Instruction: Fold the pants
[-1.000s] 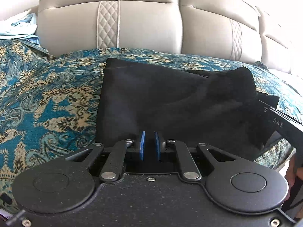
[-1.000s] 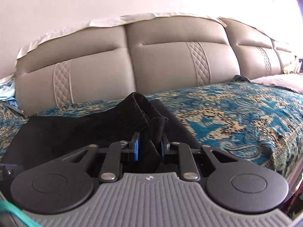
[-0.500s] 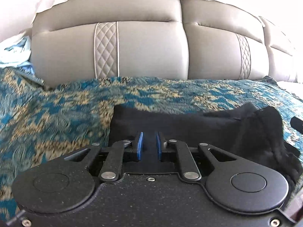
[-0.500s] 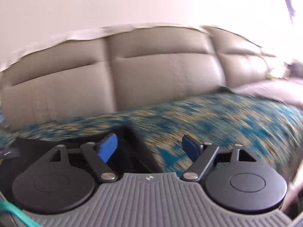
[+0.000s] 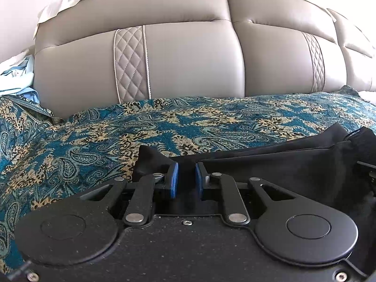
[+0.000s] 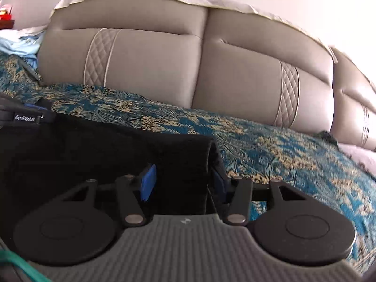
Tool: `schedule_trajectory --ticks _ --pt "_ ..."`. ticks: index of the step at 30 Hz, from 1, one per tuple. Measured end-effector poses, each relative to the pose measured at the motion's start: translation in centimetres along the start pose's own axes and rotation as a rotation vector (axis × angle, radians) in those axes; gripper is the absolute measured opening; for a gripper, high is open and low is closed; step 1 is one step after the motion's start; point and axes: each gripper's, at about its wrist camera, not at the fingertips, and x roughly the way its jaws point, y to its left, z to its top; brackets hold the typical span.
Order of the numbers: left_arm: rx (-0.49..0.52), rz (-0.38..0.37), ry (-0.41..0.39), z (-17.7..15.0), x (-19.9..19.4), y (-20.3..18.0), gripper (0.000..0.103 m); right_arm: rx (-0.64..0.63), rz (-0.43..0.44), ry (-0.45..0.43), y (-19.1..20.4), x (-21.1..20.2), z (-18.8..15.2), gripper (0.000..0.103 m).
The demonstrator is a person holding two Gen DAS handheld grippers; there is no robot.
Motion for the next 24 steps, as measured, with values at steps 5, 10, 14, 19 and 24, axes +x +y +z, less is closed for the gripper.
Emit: schedule_trajectory --ticks 5,10,14,19,24 --pt "-0.007 -0.014 -0.003 0.0 0.2 0.3 0.017 0.021 0.0 0.002 -0.9 0.1 -0.3 0.068" --pt "-0.012 -0.019 -0.004 -0.1 0.2 0.5 0.017 0.177 0.041 0.05 -3.3 1.3 -0.1 0.072" --pt "0.001 -0.005 0.007 0.0 -0.2 0.2 0.018 0.296 0.091 0.089 -5.0 2.1 -0.5 0.077" --pt "-0.006 -0.045 0.044 -1.2 -2.8 -0.1 0.033 0.288 0.093 0.086 -5.0 2.0 -0.8 0.08" --pt "0.023 -0.053 0.06 -4.4 -7.1 -1.0 0.04 0.31 0.13 0.123 -5.8 2.3 -0.7 0.085"
